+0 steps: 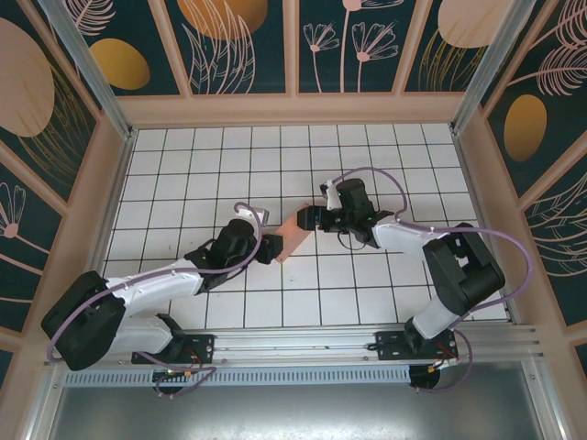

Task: Fold the paper box

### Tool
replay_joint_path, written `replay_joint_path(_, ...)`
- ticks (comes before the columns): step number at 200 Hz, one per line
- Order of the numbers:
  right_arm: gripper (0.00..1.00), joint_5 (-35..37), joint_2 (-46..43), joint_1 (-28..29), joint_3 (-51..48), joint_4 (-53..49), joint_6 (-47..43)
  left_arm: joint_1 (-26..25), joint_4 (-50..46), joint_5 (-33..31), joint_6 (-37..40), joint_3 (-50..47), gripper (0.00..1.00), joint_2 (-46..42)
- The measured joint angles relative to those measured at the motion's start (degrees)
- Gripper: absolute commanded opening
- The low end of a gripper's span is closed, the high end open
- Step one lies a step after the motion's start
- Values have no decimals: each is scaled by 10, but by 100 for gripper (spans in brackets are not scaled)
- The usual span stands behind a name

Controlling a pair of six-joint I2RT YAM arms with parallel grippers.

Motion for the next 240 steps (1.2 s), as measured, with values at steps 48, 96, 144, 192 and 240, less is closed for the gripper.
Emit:
replay_joint_path(48, 39, -16, -17, -20, -11, 4, 30, 0, 10, 8, 4, 4, 45, 10)
replay_joint_path(96, 54, -32, -18, -25, -11, 5, 60, 0, -15, 3, 27, 17, 69, 10)
replay_joint_path(144, 74, -32, -57, -37, -42, 7, 83, 1, -128, -12, 62, 107, 98, 17)
replay_joint_path(192, 75, -31, -147, -94, -102, 39, 112, 0, -175, -26, 77, 231, 99, 70)
replay_joint_path(240, 75, -29, -191, -118, -141, 33, 113, 0, -253, -27, 110, 280, 98, 162)
